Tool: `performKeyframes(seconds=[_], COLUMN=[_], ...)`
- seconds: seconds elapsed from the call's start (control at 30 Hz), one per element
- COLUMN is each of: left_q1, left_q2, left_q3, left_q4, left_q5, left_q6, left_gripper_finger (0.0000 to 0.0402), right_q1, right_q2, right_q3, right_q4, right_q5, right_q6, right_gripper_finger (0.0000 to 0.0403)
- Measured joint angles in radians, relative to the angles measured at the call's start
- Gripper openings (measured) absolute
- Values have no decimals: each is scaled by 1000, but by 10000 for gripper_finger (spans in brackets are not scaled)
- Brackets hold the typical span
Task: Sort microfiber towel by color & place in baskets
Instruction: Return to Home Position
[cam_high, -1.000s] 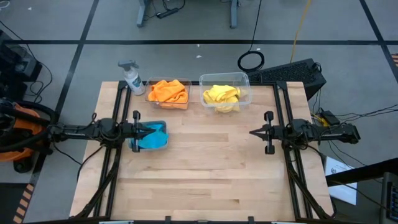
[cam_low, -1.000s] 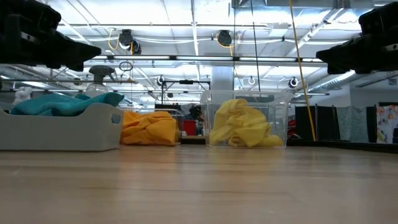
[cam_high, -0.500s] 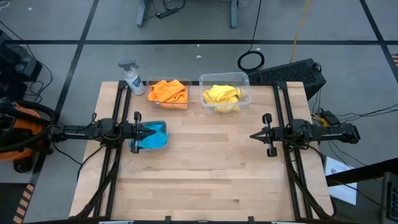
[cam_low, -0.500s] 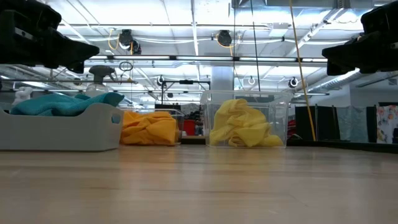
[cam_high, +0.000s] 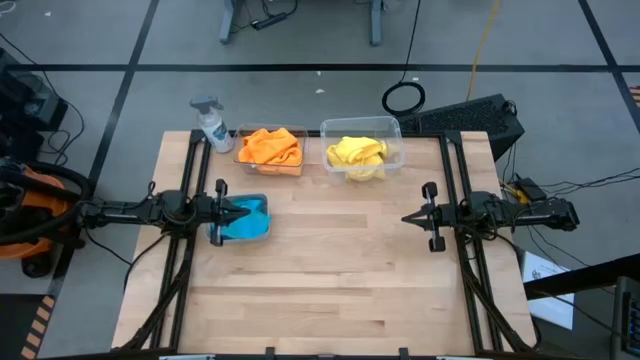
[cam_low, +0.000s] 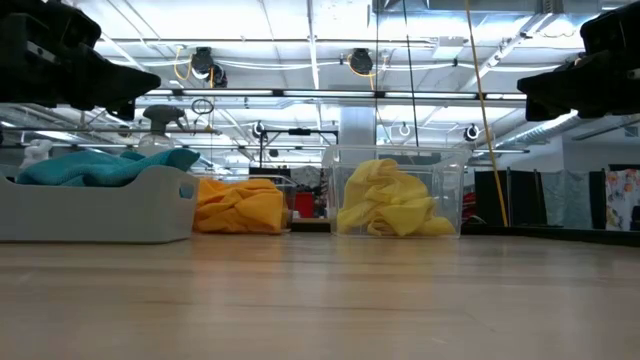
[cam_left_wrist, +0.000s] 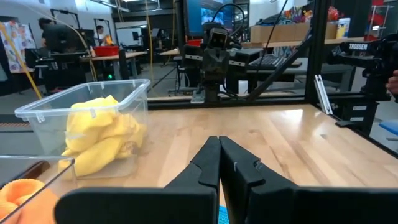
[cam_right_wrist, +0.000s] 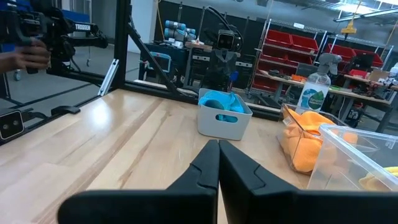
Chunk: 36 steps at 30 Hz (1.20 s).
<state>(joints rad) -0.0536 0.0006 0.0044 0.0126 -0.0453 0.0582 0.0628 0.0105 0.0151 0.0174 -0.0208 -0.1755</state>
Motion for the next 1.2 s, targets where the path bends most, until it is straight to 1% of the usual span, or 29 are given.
performKeyframes(seconds=[1.2], left_q1=[0], left_q2=[0], left_q3=[0], left_q4=[14], left_q5=[-8], left_q6=[1], left_gripper_finger=[8], right_q1=[0], right_q2=[0], right_q3=[0], right_q4=[0], right_q5=[1], right_q6=[0], right_gripper_finger=[0])
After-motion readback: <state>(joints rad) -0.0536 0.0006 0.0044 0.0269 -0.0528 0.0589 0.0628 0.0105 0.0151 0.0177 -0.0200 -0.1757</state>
